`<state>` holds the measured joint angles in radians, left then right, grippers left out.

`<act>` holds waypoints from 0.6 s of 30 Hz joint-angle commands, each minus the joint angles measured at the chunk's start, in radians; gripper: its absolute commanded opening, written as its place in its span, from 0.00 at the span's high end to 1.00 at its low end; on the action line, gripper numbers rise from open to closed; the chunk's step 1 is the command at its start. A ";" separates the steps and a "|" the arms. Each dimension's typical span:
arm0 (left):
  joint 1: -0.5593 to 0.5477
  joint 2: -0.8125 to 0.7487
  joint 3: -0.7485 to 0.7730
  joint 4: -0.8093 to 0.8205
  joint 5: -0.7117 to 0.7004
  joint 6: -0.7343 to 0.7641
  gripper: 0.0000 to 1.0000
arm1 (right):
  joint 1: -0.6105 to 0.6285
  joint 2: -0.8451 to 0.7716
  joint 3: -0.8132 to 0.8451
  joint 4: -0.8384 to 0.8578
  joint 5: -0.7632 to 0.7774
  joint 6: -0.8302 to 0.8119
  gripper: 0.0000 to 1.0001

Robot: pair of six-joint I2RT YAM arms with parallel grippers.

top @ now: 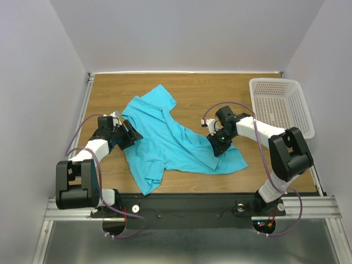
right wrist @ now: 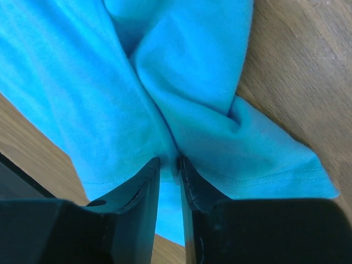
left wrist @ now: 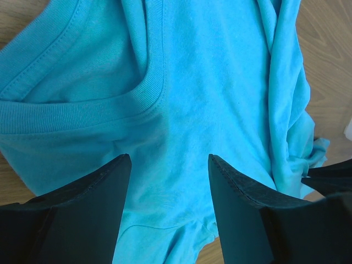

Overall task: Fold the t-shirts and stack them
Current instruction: Flatten the tshirt out

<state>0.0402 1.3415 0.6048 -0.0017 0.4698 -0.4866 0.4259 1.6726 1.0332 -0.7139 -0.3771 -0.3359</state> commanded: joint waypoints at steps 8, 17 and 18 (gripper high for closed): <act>-0.003 -0.008 0.033 0.003 0.013 0.016 0.31 | 0.008 0.003 0.027 0.039 0.078 0.009 0.99; -0.003 0.013 0.039 0.003 0.009 0.016 0.31 | -0.052 -0.062 0.212 0.037 0.181 -0.084 1.00; -0.003 0.019 0.039 0.003 0.007 0.017 0.31 | -0.062 -0.035 0.237 0.037 0.225 -0.092 0.99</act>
<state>0.0402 1.3495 0.6048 -0.0013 0.4698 -0.4862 0.4034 1.6543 1.1580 -0.7177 -0.2703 -0.3737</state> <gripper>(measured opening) 0.691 0.013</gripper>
